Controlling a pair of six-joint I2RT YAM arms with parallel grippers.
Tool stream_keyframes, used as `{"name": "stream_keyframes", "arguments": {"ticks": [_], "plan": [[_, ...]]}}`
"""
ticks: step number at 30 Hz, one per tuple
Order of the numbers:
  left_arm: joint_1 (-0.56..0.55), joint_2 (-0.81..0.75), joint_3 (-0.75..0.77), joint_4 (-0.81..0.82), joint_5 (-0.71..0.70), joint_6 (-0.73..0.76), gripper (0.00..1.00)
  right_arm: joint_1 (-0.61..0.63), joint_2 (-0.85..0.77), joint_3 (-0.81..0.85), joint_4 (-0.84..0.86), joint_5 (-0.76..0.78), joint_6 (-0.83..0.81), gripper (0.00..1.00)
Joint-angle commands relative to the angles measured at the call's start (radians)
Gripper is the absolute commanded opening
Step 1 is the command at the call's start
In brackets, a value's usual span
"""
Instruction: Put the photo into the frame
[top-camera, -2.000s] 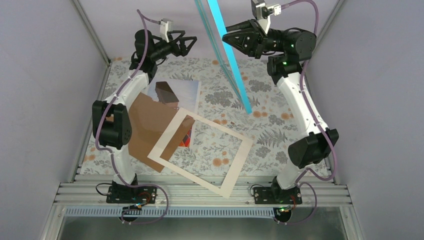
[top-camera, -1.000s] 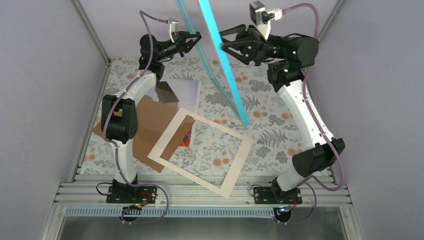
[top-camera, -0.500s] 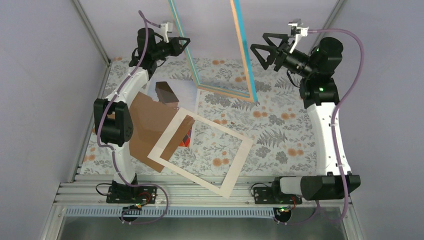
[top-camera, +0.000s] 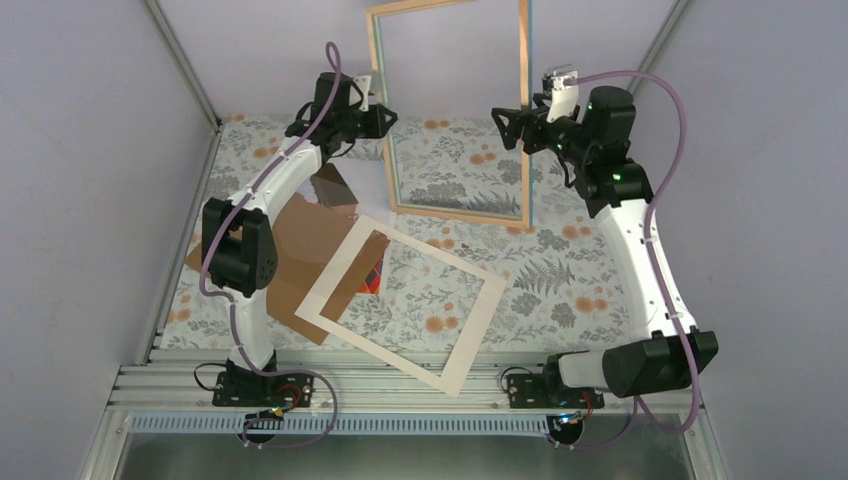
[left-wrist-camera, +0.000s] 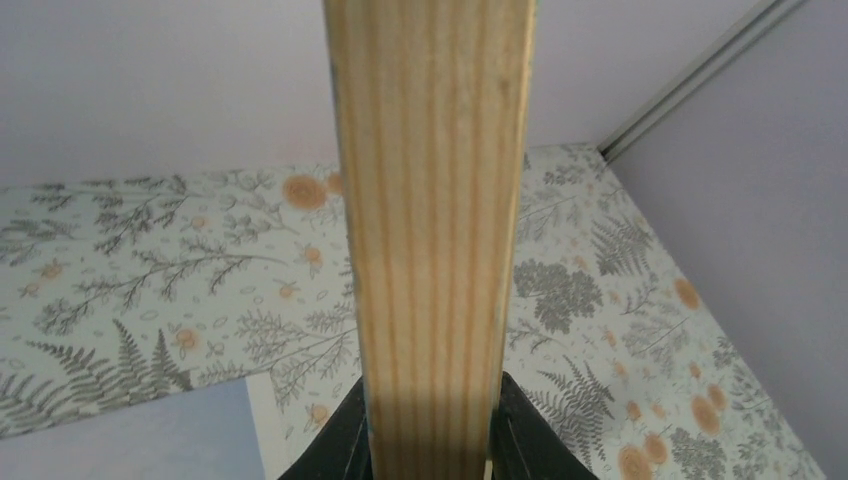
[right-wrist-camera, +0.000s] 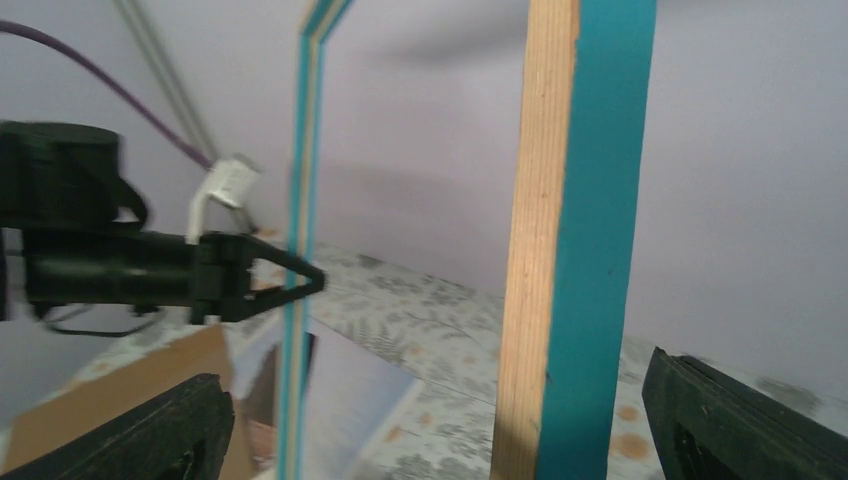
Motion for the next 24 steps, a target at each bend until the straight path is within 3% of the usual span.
{"name": "stream_keyframes", "arguments": {"ticks": [1,8,15,23,24], "plan": [[-0.039,-0.034,0.075,-0.048,-0.118,-0.018,0.02,0.010,0.019,-0.023,0.001,0.232,-0.091,0.97],[-0.097,-0.031,0.087,-0.118,-0.285,-0.047,0.02,0.005,0.065,-0.062,-0.001,0.304,-0.089,0.69],[-0.169,-0.015,0.098,-0.192,-0.455,-0.067,0.02,-0.029,0.090,-0.158,0.000,0.364,-0.126,0.54],[-0.196,0.023,0.104,-0.218,-0.453,-0.071,0.03,-0.118,0.139,-0.228,-0.012,0.320,-0.114,0.09],[-0.195,0.030,0.111,-0.221,-0.445,-0.064,0.08,-0.132,0.147,-0.229,-0.018,0.299,-0.111,0.04]]}}
